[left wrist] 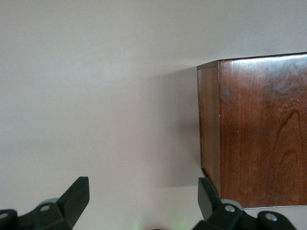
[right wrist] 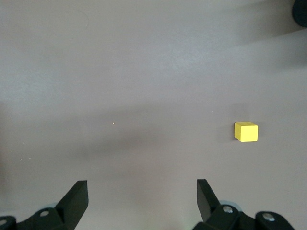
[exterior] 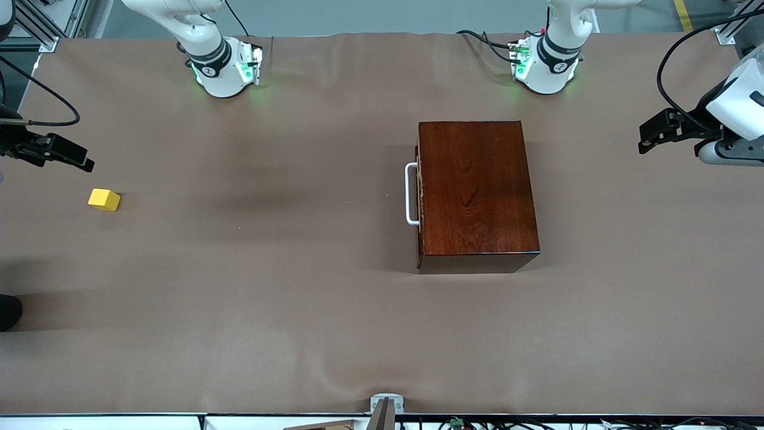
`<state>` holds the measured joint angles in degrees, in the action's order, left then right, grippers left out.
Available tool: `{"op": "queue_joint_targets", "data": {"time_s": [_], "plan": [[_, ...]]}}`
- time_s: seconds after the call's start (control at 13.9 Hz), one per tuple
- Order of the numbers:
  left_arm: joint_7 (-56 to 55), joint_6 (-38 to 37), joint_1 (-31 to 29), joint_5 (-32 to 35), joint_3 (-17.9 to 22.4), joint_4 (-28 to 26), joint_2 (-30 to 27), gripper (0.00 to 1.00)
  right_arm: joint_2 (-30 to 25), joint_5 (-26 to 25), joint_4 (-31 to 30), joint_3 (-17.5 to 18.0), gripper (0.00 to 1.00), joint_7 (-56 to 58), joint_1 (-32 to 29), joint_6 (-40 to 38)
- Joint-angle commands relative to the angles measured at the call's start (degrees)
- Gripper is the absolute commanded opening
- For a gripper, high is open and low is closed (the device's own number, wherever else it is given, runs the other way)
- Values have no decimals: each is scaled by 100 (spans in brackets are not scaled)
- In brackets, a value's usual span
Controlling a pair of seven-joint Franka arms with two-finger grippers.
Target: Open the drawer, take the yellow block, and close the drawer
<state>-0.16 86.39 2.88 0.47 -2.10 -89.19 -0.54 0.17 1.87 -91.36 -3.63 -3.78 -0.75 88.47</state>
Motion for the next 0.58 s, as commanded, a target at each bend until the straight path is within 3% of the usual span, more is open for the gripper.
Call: {"op": "queue_joint_targets", "data": {"time_s": [0.0, 0.5], "plan": [[78, -96, -59, -38, -36, 51, -7, 100, -44, -2, 57, -76, 100, 61, 101, -75], [86, -96, -24, -38, -45, 51, 10, 100, -35, -2, 57, -76, 100, 53, 110, -66]]}}
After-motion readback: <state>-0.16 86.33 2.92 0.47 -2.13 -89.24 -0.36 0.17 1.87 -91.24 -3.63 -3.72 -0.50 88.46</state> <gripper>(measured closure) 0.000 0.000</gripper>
